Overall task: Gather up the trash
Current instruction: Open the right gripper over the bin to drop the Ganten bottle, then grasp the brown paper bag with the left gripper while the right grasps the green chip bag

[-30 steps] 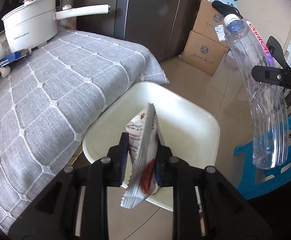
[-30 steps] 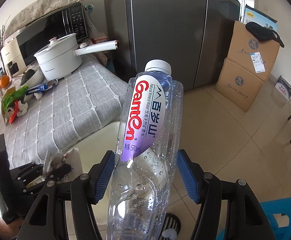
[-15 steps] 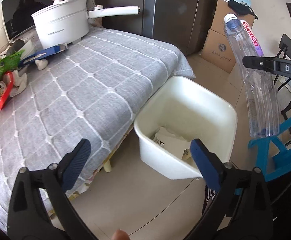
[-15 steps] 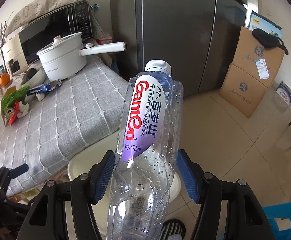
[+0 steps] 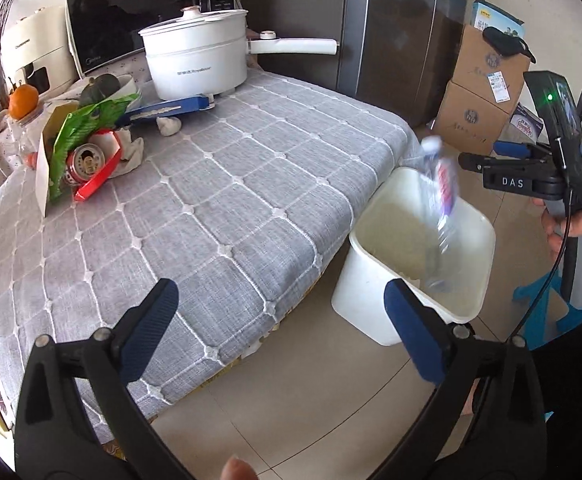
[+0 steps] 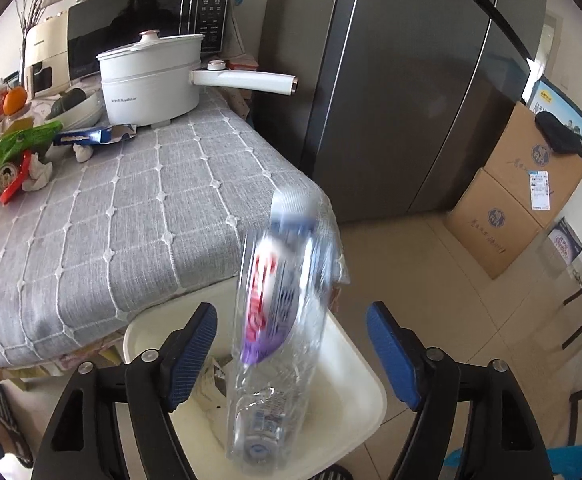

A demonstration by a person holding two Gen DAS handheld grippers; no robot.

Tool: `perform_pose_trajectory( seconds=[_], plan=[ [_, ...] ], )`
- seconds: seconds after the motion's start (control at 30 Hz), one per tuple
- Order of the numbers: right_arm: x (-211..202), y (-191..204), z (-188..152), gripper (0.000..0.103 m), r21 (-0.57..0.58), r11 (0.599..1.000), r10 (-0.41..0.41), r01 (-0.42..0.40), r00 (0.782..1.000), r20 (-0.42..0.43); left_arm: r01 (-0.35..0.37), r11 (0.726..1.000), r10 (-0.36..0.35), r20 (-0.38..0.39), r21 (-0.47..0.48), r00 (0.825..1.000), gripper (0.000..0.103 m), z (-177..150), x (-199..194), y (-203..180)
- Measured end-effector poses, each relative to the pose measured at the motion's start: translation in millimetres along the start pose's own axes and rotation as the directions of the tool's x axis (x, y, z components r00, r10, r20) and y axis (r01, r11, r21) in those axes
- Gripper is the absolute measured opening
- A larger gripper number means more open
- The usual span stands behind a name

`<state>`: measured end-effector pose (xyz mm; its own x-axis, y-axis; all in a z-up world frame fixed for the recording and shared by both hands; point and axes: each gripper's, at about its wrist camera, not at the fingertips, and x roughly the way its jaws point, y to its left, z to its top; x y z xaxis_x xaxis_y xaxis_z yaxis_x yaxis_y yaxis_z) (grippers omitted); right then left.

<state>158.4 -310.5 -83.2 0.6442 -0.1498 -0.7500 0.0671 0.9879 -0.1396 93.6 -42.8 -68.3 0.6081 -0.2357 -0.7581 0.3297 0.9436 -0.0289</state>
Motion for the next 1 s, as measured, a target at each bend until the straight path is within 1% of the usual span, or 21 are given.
perform_pose_trajectory(
  seconds=[0.17, 0.4, 0.53, 0.63, 0.7, 0.77, 0.83, 0.9, 1.0],
  plan=[
    [-9, 8, 5, 0.083, 0.021, 0.998, 0.060, -0.059, 0.998, -0.004, -0.007, 0.999, 0.008, 0.021, -0.035, 1.000, 0.102, 3, -11, 14],
    [-27, 40, 20, 0.085, -0.015, 0.992, 0.125, -0.125, 0.992, 0.032, -0.018, 0.997, 0.020, 0.032, -0.070, 0.999, 0.102, 6, -17, 29],
    [-32, 58, 29, 0.085, -0.017, 0.986, 0.168, -0.168, 0.985, 0.036, -0.040, 0.994, 0.044, 0.038, -0.099, 0.998, 0.102, 9, -18, 43],
    [-33, 72, 36, 0.086, -0.010, 0.980, 0.201, -0.201, 0.979, 0.029, -0.070, 0.989, 0.077, 0.044, -0.132, 0.996, 0.102, 13, -19, 60],
    [-33, 82, 41, 0.086, -0.010, 0.975, 0.223, -0.222, 0.975, 0.023, -0.096, 0.983, 0.105, 0.046, -0.158, 0.993, 0.102, 15, -18, 73],
    [-33, 93, 47, 0.086, -0.011, 0.970, 0.242, -0.242, 0.970, 0.021, -0.140, 0.973, 0.152, 0.053, -0.186, 0.987, 0.102, 18, -16, 88],
    [-34, 104, 52, 0.086, -0.011, 0.964, 0.265, -0.265, 0.964, 0.019, -0.192, 0.959, 0.206, 0.048, -0.211, 0.977, 0.102, 22, -12, 105],
    [-33, 115, 58, 0.087, -0.013, 0.957, 0.290, -0.289, 0.957, 0.017, -0.230, 0.941, 0.245, 0.029, -0.246, 0.969, 0.102, 30, -6, 125],
    [-30, 133, 65, 0.087, -0.027, 0.947, 0.320, -0.320, 0.947, 0.006, -0.246, 0.923, 0.259, 0.006, -0.297, 0.966, 0.102, 43, 3, 156]
  ],
)
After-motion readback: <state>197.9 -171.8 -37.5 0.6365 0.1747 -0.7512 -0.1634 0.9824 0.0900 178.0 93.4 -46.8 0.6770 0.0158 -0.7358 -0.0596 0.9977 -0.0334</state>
